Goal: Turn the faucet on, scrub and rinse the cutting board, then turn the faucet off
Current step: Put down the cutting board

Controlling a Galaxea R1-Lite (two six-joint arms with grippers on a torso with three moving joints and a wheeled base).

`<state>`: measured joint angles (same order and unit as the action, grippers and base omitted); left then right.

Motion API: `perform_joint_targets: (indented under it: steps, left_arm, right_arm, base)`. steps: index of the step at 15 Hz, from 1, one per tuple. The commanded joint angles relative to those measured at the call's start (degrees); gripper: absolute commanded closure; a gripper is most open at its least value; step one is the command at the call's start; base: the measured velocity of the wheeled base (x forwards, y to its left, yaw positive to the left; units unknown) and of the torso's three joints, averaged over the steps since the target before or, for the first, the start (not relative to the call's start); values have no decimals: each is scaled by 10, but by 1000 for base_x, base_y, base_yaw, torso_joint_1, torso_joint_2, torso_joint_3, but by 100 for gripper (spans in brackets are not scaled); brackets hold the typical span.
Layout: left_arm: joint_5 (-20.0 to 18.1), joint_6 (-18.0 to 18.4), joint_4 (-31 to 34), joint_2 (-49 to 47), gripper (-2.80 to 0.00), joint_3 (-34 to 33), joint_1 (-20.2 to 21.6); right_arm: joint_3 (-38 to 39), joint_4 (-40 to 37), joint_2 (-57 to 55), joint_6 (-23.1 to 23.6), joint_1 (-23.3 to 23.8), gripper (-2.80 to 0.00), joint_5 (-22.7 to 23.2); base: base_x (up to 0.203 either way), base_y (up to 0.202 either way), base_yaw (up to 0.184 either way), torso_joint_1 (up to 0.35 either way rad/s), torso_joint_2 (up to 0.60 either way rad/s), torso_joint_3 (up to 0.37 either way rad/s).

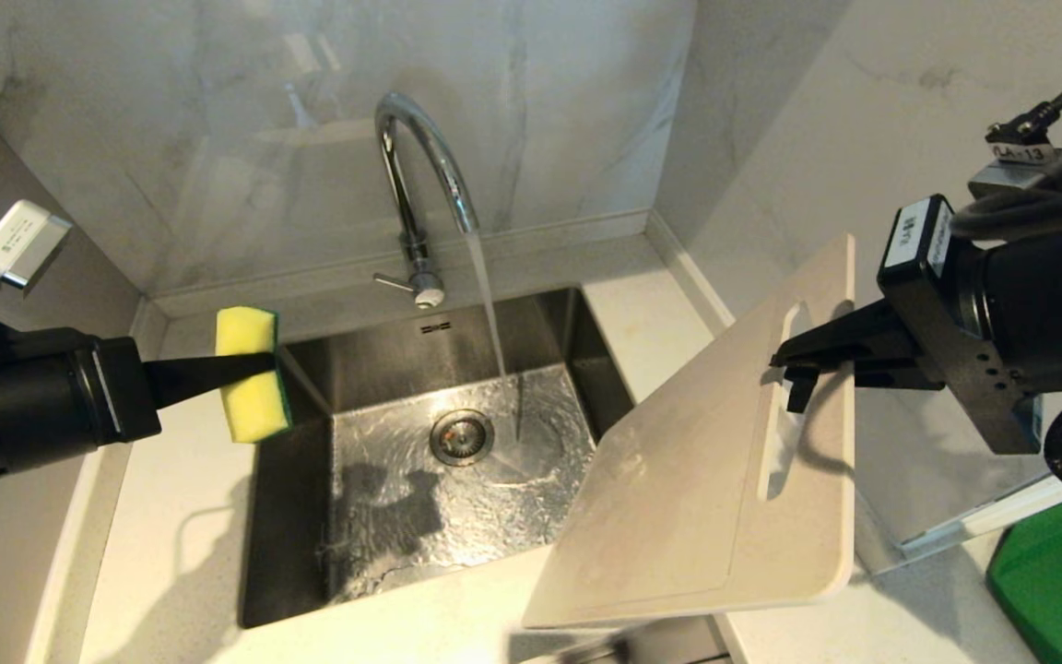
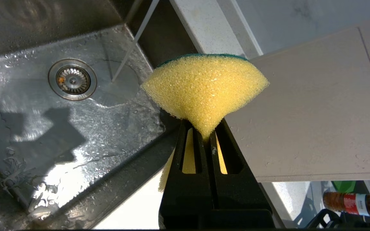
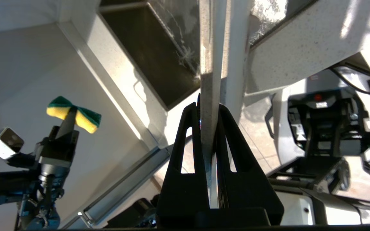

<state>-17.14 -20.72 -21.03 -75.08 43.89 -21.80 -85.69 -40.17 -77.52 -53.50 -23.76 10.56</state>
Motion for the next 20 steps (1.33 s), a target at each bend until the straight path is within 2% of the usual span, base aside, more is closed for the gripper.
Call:
perform_joint_targets:
  steps: [1, 8, 14, 18, 20]
  left_arm:
    - [-1, -1, -2, 1, 0, -2, 0]
    - [-1, -1, -2, 6, 0, -4, 0]
    - [-3, -2, -2, 8, 0, -5, 0]
    - [-2, -2, 0, 16, 0, -10, 0]
    - [-2, -2, 0, 17, 0, -12, 0]
  right_arm:
    - [45, 21, 11, -3, 0, 0, -1]
    - [152, 72, 55, 9, 4, 0, -8]
    - [300, 72, 96, 115, 5, 0, -97]
    - [335, 73, 86, 125, 6, 0, -105]
    - [351, 73, 64, 129, 6, 0, -153]
  base:
    - [0, 0, 0, 0, 0, 0]
    - [0, 0, 0, 0, 0, 0]
    - [0, 0, 0, 0, 0, 0]
    - [0, 0, 0, 0, 0, 0]
    - [0, 0, 0, 0, 0, 0]
